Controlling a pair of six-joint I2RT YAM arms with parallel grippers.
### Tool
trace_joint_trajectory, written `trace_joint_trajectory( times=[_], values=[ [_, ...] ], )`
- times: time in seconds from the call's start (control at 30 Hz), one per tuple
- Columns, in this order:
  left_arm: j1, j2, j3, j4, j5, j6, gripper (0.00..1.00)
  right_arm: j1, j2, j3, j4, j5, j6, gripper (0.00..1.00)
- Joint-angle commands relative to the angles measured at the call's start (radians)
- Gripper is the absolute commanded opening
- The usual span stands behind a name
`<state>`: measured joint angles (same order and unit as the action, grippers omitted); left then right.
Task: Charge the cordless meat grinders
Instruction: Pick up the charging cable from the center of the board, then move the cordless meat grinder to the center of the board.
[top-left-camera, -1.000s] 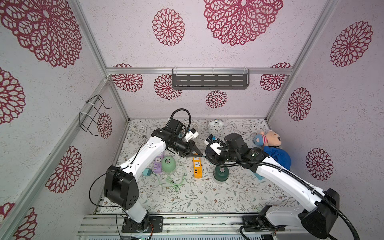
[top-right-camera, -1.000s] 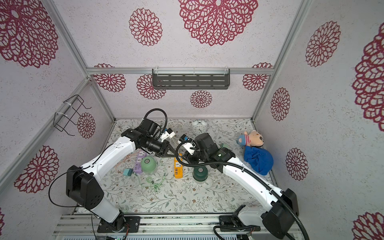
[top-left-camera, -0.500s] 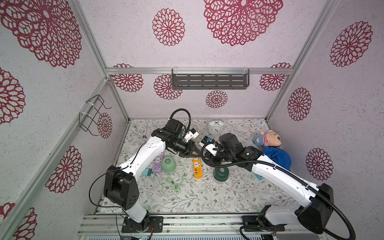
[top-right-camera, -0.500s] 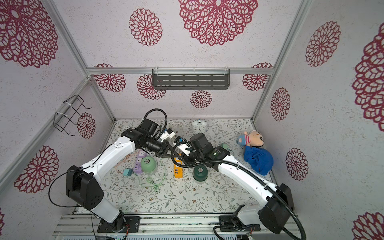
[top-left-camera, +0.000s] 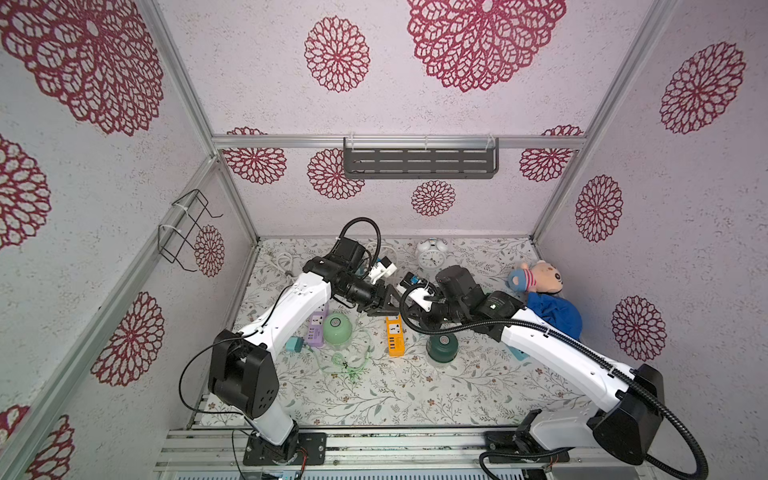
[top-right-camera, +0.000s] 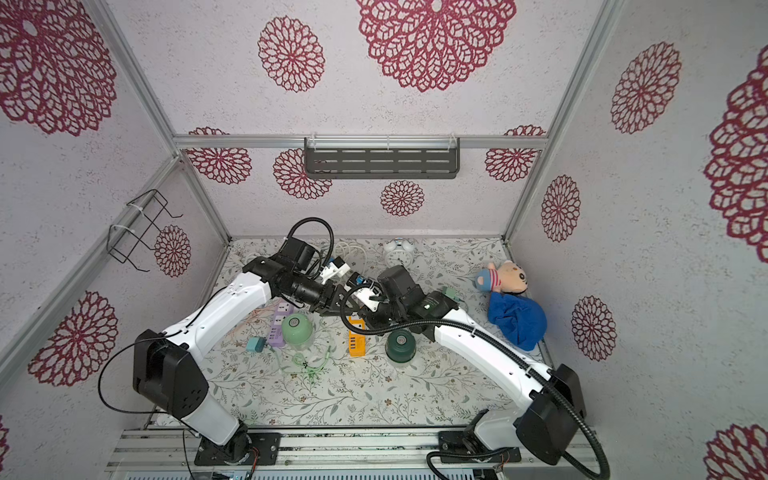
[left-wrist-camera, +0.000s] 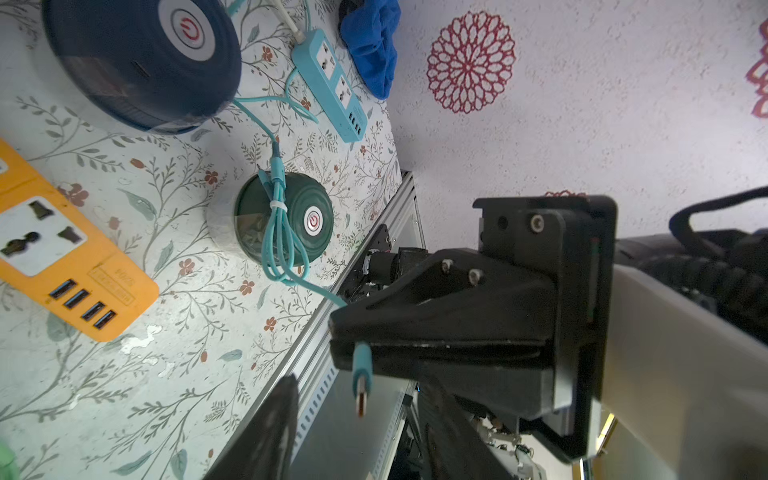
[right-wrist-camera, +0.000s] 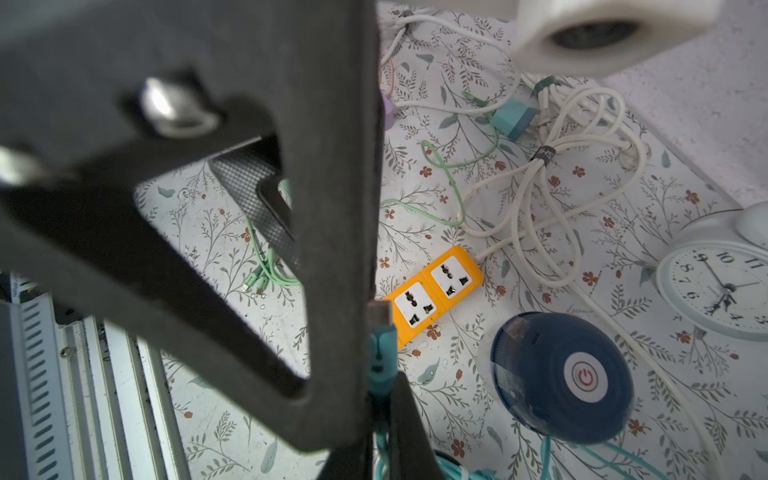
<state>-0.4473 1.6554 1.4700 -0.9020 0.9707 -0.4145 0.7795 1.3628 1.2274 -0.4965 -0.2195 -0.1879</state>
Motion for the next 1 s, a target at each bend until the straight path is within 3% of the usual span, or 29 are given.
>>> trace_joint_trajectory(
  times=[0.0, 0.27, 0.33, 0.43, 0.57, 0.67, 0.73, 0.77, 0.8, 0.9, 0.97],
  values=[
    [0.053, -0.055, -0.021, 0.073, -0.025, -0.051, 0.54, -0.002, -0.007, 0.015, 0.016, 0.027, -0.003, 0.0],
    [0.123, -0.145, -0.111, 0.201, -0.111, -0.121, 0.51, -0.003, -0.026, -0.015, 0.04, 0.085, -0.004, 0.0],
    [0.115, -0.181, -0.181, 0.304, -0.165, -0.155, 0.56, -0.008, -0.033, -0.029, 0.062, 0.161, 0.011, 0.0],
    [0.046, -0.26, -0.332, 0.496, -0.294, -0.207, 0.64, -0.057, -0.048, -0.055, 0.104, 0.451, 0.075, 0.0],
    [-0.108, -0.354, -0.468, 0.666, -0.522, -0.245, 0.71, -0.269, -0.078, -0.036, 0.033, 0.86, 0.224, 0.0],
    [-0.218, -0.418, -0.534, 0.754, -0.714, -0.264, 0.83, -0.333, -0.174, -0.047, 0.076, 0.994, 0.203, 0.0],
    [-0.257, -0.442, -0.565, 0.81, -0.775, -0.266, 0.87, -0.334, -0.241, -0.08, 0.142, 0.976, 0.172, 0.0],
    [-0.264, -0.45, -0.586, 0.849, -0.778, -0.276, 0.96, -0.334, -0.253, -0.091, 0.159, 0.958, 0.167, 0.0],
    [-0.267, -0.456, -0.614, 0.904, -0.776, -0.291, 0.98, -0.335, -0.258, -0.111, 0.171, 0.933, 0.167, 0.0],
    [-0.27, -0.442, -0.675, 1.025, -0.744, -0.321, 0.97, -0.338, -0.239, -0.204, 0.196, 0.769, 0.18, 0.0],
    [-0.292, -0.42, -0.672, 1.004, -0.766, -0.314, 0.97, -0.337, -0.224, -0.28, 0.217, 0.653, 0.225, 0.0]
  ],
)
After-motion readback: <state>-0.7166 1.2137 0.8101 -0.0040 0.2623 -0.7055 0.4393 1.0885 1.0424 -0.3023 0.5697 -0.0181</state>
